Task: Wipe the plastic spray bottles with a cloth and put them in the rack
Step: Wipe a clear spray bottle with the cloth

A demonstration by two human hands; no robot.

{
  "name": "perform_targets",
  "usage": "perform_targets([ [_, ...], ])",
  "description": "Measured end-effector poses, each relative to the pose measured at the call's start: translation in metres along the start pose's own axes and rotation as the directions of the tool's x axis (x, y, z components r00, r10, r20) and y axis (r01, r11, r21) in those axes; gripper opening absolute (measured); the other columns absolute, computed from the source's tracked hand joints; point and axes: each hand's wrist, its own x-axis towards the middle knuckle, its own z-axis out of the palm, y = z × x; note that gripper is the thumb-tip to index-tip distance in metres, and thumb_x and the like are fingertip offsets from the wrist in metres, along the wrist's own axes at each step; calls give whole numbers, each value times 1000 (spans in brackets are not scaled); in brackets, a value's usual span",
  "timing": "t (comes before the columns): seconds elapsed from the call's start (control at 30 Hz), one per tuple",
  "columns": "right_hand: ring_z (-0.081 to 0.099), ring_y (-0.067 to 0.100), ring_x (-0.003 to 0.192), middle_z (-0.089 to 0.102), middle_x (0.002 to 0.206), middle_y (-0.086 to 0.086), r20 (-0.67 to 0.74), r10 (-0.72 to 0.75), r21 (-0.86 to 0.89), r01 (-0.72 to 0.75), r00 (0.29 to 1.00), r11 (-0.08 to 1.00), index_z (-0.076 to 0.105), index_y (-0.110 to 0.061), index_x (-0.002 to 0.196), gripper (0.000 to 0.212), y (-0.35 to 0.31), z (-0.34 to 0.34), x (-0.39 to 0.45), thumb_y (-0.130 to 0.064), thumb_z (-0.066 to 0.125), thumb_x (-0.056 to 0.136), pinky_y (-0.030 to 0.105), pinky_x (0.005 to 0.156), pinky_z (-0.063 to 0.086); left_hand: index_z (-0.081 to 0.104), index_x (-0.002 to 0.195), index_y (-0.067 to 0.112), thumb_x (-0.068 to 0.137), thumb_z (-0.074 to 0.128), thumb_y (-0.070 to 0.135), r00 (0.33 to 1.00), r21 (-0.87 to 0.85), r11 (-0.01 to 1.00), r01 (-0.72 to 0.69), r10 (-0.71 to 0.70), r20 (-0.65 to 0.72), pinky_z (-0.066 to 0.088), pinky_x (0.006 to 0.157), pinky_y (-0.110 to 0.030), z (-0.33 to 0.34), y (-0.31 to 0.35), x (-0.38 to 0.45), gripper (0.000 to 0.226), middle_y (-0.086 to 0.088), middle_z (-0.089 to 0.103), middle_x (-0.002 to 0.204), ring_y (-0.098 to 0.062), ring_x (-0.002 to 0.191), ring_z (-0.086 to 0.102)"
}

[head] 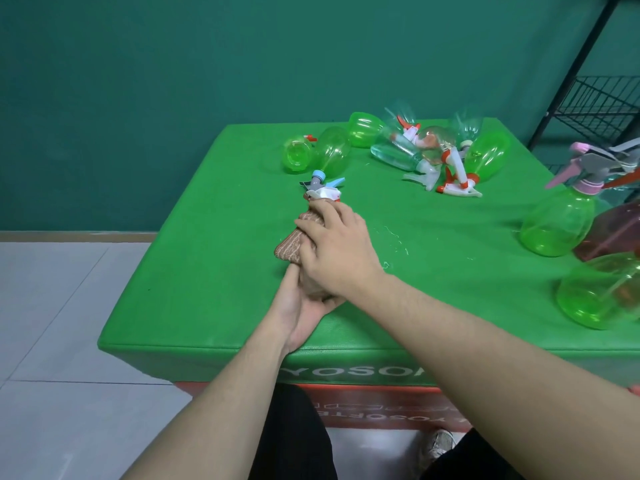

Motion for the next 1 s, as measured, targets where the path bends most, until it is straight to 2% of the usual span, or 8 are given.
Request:
perform_targets([
  [0.07,41,26,135,59,140,1,-19,16,53,-15,1000,999,72,-22,122,46,1,5,-1,-37,42,91,45,111,39,55,141,17,109,32,35,1000,-26,1000,8,-8,-13,51,100,-48,-3,-1,1,44,-12,67,134,-25,122,64],
  [0.2,48,29,132,67,127,1,-28,-7,106,10,1000,994,73,-19,118,50,1,16,-4,-36,33,92,43,115,36,53,145,16,108,35,32,999,-118,992,33,-30,20,36,116,-55,-7,-2,5,45,-13,61,141,-29,135,54],
  [0.3,52,29,127,68,125,4,-82,-65,108,74,995,991,74,-17,117,47,1,20,-15,-32,38,92,46,112,39,52,146,13,106,37,24,999,-205,978,25,-19,33,37,117,-52,-8,-4,6,44,-15,58,145,-30,136,53],
  [0.5,48,30,131,63,130,4,-155,-213,80,227,965,971,71,-18,123,41,12,17,-40,-28,42,95,53,116,31,61,128,15,95,51,26,1000,-169,985,-20,23,14,56,95,-35,1,-3,-4,37,-8,72,124,-19,114,68],
  [0.67,46,29,134,61,135,4,-167,-329,-9,333,929,943,65,-17,132,38,12,22,-59,-24,46,99,49,123,21,62,115,10,106,41,24,997,-177,984,1,-14,-76,62,74,-29,-4,-6,-4,26,-8,78,96,-16,87,76],
  [0.83,44,30,136,60,138,6,-134,-407,-110,394,904,912,61,-16,137,43,12,30,-67,-20,53,96,48,124,18,63,108,6,105,43,29,992,-274,961,24,-56,-111,63,74,-31,-7,-6,-7,31,-12,77,91,-20,79,77],
  [0.93,40,28,138,58,141,6,-93,-471,-147,456,877,878,59,-16,139,49,16,35,-75,-21,49,92,49,124,16,62,105,3,108,37,30,987,-325,945,34,-82,-136,62,62,-30,-5,-8,-10,37,-12,77,84,-19,72,76],
  [1.0,40,27,139,57,143,5,-64,-485,-147,473,872,869,59,-17,140,50,16,33,-75,-24,45,92,49,124,16,60,105,4,110,33,28,987,-345,938,27,-81,-141,61,65,-31,-6,-6,-10,37,-10,76,80,-17,68,75],
])
